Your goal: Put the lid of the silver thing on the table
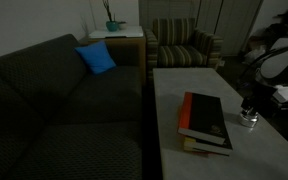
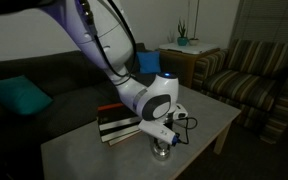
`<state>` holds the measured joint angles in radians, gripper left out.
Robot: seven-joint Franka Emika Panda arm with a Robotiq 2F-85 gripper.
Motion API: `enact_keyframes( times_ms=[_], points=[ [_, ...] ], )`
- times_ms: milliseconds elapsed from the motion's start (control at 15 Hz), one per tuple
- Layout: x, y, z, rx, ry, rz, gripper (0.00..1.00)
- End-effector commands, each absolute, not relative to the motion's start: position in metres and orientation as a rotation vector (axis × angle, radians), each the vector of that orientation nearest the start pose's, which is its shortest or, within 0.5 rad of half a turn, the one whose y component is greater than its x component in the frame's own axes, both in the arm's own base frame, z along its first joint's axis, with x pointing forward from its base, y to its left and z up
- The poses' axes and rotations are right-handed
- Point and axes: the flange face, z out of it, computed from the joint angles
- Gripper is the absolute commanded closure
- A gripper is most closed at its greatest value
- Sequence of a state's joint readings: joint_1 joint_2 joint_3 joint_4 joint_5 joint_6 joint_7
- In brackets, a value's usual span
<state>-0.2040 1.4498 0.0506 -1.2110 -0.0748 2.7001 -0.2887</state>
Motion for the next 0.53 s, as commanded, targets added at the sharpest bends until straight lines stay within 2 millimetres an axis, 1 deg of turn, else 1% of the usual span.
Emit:
enact_keyframes(
  times_ms=[0,267,467],
  points=[
    [0.642,-0.097,-0.094,-3.157,-0.198,-0.182,0.56],
    [0.623,-0.087,-0.073,-3.189,-0.168,-0.317,0.56],
    [0.612,-0.081,-0.061,-3.212,-0.153,-0.319,0.56]
  ],
)
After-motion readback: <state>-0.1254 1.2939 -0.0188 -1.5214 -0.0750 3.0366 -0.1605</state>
